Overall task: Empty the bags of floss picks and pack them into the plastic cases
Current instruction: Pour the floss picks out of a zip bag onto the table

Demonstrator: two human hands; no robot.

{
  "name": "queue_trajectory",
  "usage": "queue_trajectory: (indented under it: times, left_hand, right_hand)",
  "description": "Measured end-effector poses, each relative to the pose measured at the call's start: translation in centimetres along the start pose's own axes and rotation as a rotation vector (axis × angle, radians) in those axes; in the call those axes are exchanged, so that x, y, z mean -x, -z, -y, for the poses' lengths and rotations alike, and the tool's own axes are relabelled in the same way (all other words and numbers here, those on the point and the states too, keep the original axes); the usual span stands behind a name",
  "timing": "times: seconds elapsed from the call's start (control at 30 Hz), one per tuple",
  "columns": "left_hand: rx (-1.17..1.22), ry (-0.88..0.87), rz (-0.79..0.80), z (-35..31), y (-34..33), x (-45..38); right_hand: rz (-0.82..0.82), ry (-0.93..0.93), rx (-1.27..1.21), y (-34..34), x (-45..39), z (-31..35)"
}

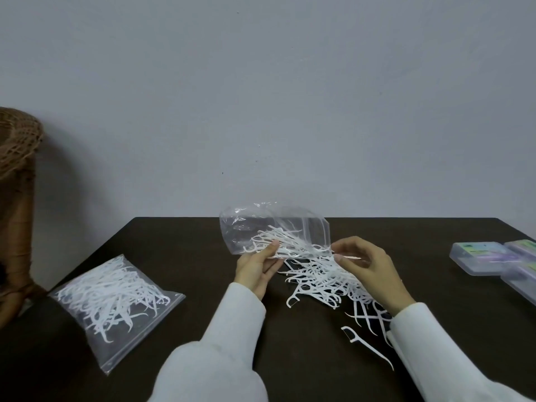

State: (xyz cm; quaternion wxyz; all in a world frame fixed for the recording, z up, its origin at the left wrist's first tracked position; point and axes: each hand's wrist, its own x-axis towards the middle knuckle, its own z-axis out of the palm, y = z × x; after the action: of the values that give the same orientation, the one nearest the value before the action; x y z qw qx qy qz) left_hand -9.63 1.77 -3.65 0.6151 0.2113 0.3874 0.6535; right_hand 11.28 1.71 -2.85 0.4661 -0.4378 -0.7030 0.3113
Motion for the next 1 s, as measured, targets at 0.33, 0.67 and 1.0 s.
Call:
queue_trajectory:
  times: [0.33,0.67,1.0]
  left_hand:
    - [-0.031,-0.012,0.208,0.3,-0.9,0.5]
    - [-0.140,-0.134,0.379,-0.1,-1.3,1.4]
    - [-0.145,-0.156,0.364,0.0,-1.3,1.5]
  right_hand:
    - [0.117,-0.047,-0.240,-0.5,0.1,0.4]
    - [0.150,-0.167,-0.280,-0.8,0.3,0.5]
    - [0.233,-0.218,-0.160,-1.0,0.1,-0.2]
